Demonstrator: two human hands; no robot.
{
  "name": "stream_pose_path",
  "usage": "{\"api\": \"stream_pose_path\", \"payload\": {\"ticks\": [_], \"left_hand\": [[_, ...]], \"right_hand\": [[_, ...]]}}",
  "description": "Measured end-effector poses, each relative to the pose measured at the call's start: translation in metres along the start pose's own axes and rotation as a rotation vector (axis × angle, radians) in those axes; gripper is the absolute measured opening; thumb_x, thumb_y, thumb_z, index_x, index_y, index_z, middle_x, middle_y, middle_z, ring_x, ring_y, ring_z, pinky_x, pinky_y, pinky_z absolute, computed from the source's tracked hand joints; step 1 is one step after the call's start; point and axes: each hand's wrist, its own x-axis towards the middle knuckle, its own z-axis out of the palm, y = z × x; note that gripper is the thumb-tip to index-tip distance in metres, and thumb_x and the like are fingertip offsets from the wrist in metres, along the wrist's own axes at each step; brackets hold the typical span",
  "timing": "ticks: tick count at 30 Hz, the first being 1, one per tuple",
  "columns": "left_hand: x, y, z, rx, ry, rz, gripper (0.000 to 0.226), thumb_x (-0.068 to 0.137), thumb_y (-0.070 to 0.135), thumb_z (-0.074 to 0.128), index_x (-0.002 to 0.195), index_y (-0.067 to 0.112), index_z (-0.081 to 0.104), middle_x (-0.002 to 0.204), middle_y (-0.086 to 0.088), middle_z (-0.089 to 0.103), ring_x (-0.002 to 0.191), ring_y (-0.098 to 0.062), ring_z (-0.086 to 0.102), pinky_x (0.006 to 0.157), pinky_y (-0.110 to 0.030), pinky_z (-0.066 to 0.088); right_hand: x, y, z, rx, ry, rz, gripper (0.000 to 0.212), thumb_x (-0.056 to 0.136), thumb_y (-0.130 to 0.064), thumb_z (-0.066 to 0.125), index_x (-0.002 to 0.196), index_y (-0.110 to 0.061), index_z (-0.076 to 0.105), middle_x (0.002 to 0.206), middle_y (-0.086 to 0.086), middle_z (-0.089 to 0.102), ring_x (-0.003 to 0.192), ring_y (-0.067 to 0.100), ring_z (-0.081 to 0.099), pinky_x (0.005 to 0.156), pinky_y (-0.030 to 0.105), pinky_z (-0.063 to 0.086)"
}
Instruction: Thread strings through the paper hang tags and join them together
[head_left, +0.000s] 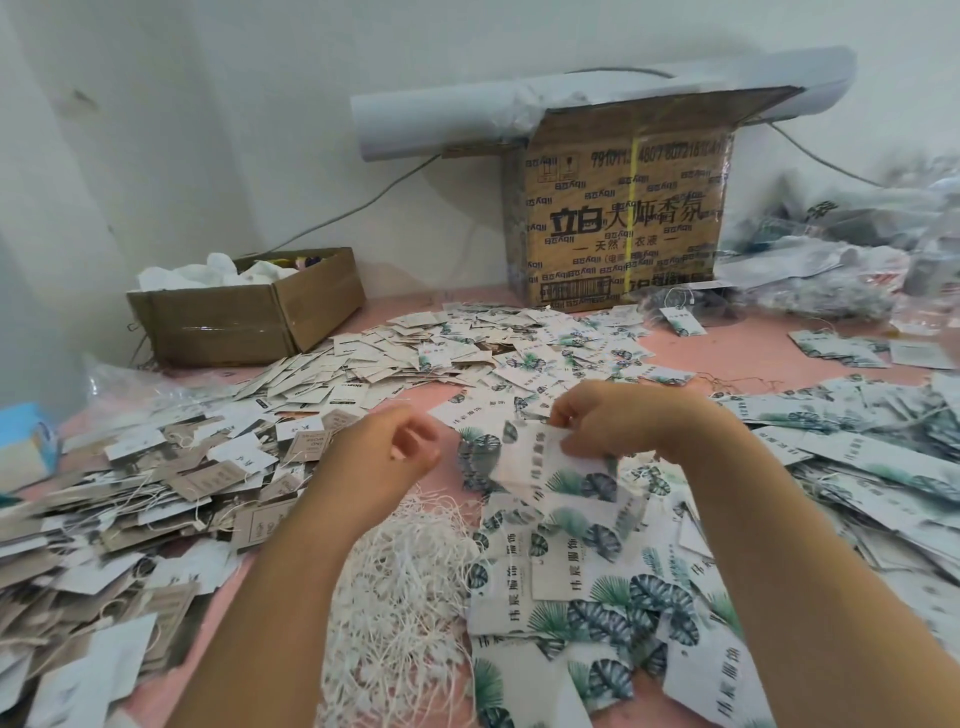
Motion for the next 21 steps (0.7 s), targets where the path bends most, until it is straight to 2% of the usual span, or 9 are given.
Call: {"api": "stream_pose_path", "payload": {"ticks": [3,7,12,13,15,16,18,20,21], "left_hand": [[0.002,-0.017,0.006,0.148,-0.082,-0.081,0.003,0.09,0.025,0.061,0.088,0.026,0.064,0.084,0.009,0.061,0.077,-0.007,0.057,0.06,-0.021,0.04],[0.006,-0.03,0.024,0.161,-0.023,-0.083,0.005,0.091,0.027,0.059,0.088,0.03,0.063,0.084,0.013,0.06,0.076,-0.001,0.054,0.064,-0.022,0.042],[0.003,-0.041,0.042,0.145,-0.114,-0.03,0.019,0.089,0.03,0.061,0.107,0.03,0.066,0.094,0.015,0.054,0.078,0.004,0.048,0.078,-0.02,0.041],[0.003,-0.042,0.043,0.144,-0.141,-0.021,0.017,0.089,0.029,0.062,0.105,0.032,0.066,0.094,0.016,0.053,0.078,0.006,0.046,0.077,-0.019,0.04],[0.004,-0.043,0.044,0.131,-0.166,-0.01,0.012,0.089,0.026,0.063,0.095,0.034,0.067,0.092,0.017,0.054,0.076,0.008,0.045,0.069,-0.016,0.037],[0.004,-0.043,0.044,0.128,-0.166,-0.006,0.011,0.088,0.025,0.063,0.091,0.035,0.067,0.092,0.017,0.054,0.075,0.007,0.045,0.067,-0.015,0.037],[0.004,-0.044,0.044,0.146,-0.169,0.016,0.012,0.089,0.025,0.063,0.096,0.034,0.065,0.096,0.014,0.054,0.076,0.006,0.044,0.072,-0.017,0.038],[0.003,-0.046,0.046,0.162,-0.172,0.042,0.018,0.089,0.025,0.062,0.106,0.03,0.063,0.1,0.013,0.053,0.078,0.005,0.044,0.08,-0.019,0.038],[0.003,-0.045,0.047,0.154,-0.163,0.044,0.017,0.088,0.025,0.062,0.105,0.03,0.064,0.1,0.014,0.054,0.08,0.004,0.045,0.083,-0.02,0.039]], "right_hand": [[0.003,0.003,0.003,-0.236,-0.113,0.077,0.021,0.093,-0.006,0.042,0.11,-0.011,0.054,0.079,-0.006,0.055,0.071,0.013,0.059,0.064,0.022,0.053],[0.006,0.0,0.009,-0.382,-0.145,0.092,0.031,0.093,-0.008,0.04,0.123,-0.007,0.05,0.077,-0.011,0.045,0.071,0.013,0.055,0.063,0.024,0.047],[0.005,-0.004,0.012,-0.457,-0.18,0.124,0.033,0.096,-0.011,0.035,0.125,0.001,0.047,0.114,0.004,0.055,0.091,0.02,0.061,0.055,0.017,0.045],[0.004,-0.006,0.012,-0.491,-0.174,0.121,0.034,0.097,-0.014,0.034,0.125,0.002,0.048,0.118,0.008,0.056,0.091,0.018,0.06,0.056,0.017,0.046],[0.004,-0.007,0.013,-0.549,-0.173,0.115,0.038,0.099,-0.02,0.033,0.126,0.002,0.048,0.121,0.011,0.056,0.08,0.012,0.057,0.073,0.025,0.052],[0.004,-0.007,0.013,-0.565,-0.177,0.11,0.039,0.099,-0.022,0.034,0.126,0.002,0.049,0.119,0.011,0.057,0.073,0.01,0.053,0.078,0.027,0.052],[0.005,-0.006,0.013,-0.57,-0.179,0.106,0.038,0.098,-0.026,0.038,0.121,0.0,0.053,0.104,0.008,0.06,0.063,0.008,0.046,0.067,0.024,0.05],[0.004,-0.004,0.013,-0.566,-0.163,0.126,0.037,0.095,-0.031,0.043,0.113,-0.003,0.059,0.092,0.004,0.062,0.064,0.009,0.048,0.058,0.02,0.043],[0.005,-0.003,0.012,-0.565,-0.147,0.137,0.037,0.094,-0.035,0.046,0.11,-0.004,0.061,0.096,0.005,0.065,0.067,0.01,0.05,0.057,0.02,0.042]]}}
